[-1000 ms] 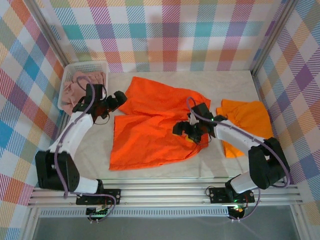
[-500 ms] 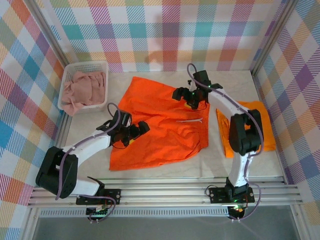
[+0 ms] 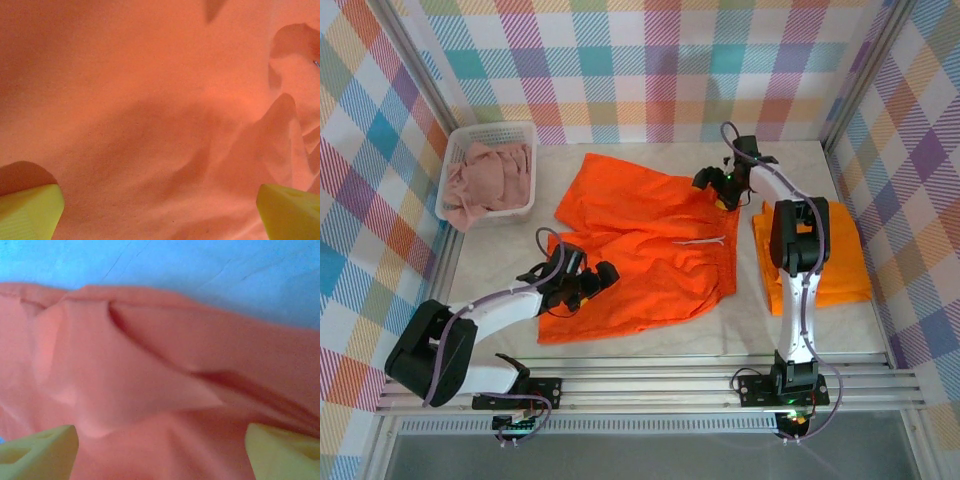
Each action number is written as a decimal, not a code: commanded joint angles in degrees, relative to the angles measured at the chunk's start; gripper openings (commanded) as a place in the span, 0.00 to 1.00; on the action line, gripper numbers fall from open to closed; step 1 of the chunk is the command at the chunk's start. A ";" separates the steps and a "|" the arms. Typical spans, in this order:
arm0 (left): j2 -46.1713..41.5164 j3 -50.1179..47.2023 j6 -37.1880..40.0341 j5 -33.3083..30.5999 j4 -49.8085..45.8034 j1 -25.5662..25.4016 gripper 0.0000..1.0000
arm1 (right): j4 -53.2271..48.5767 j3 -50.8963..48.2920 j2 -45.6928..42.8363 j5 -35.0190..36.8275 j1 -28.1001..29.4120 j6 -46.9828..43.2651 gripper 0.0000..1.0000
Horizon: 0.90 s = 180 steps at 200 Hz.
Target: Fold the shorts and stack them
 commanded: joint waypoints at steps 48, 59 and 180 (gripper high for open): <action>-6.19 -8.41 -4.33 -2.32 -4.92 -1.37 1.00 | -8.21 10.51 9.15 2.36 -2.04 0.16 0.86; -7.10 -9.06 -4.71 -2.29 -5.16 -1.37 1.00 | -8.91 11.71 10.11 2.30 -2.39 0.56 0.87; -29.15 9.28 -7.78 -6.41 -42.34 8.47 1.00 | -0.31 2.51 -11.39 -4.92 -2.09 2.16 0.91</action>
